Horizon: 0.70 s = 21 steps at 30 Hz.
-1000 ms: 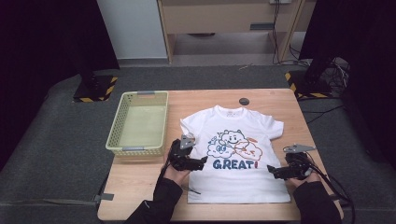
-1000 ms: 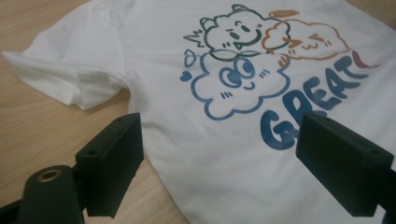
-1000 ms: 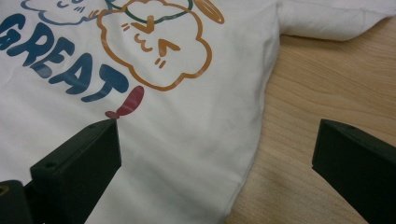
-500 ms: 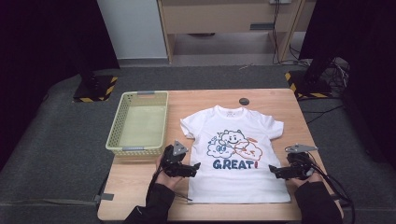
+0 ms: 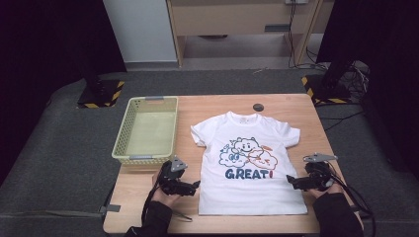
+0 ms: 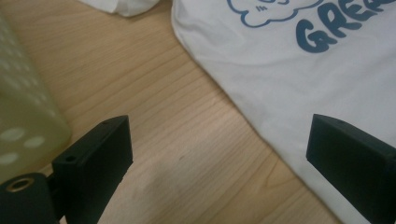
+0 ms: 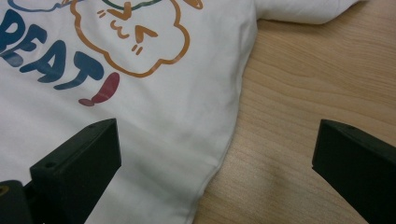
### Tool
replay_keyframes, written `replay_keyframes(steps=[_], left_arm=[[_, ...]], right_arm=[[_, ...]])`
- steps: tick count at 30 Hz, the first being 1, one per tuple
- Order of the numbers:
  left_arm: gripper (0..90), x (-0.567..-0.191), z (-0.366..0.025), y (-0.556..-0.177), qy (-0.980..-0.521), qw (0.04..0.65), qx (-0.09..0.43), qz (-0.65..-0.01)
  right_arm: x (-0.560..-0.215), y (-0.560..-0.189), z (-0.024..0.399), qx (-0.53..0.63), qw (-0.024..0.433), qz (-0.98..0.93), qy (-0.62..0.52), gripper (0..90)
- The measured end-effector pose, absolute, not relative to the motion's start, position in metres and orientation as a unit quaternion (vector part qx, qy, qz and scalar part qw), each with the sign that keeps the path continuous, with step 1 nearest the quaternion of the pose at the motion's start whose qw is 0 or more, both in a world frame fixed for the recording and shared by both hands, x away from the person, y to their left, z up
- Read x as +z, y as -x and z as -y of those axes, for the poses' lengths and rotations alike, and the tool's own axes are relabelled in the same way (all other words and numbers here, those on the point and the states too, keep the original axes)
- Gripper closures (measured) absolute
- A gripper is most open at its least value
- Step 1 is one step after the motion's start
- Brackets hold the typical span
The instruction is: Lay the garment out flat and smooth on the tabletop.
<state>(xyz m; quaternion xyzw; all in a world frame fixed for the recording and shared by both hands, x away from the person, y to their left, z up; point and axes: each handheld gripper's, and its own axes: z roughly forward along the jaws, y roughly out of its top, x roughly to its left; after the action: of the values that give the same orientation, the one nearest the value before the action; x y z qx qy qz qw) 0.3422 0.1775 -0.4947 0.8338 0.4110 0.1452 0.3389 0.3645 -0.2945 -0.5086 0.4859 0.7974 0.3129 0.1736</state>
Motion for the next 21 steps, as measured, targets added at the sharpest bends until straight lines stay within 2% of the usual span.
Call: replay_keyframes(steps=[10,21], left_arm=[[5.8,-0.503,-0.21,-0.327,-0.831,0.322,0.139,-0.433],[4.7,-0.508,-0.227,-0.322,-0.836,0.303,0.145,-0.434]], right_arm=[[-0.514,-0.365,0.3,0.302,0.172,-0.798,-0.493,0.7],[-0.518,-0.364,0.309,0.303,0.175,-0.792,-0.501,0.6]])
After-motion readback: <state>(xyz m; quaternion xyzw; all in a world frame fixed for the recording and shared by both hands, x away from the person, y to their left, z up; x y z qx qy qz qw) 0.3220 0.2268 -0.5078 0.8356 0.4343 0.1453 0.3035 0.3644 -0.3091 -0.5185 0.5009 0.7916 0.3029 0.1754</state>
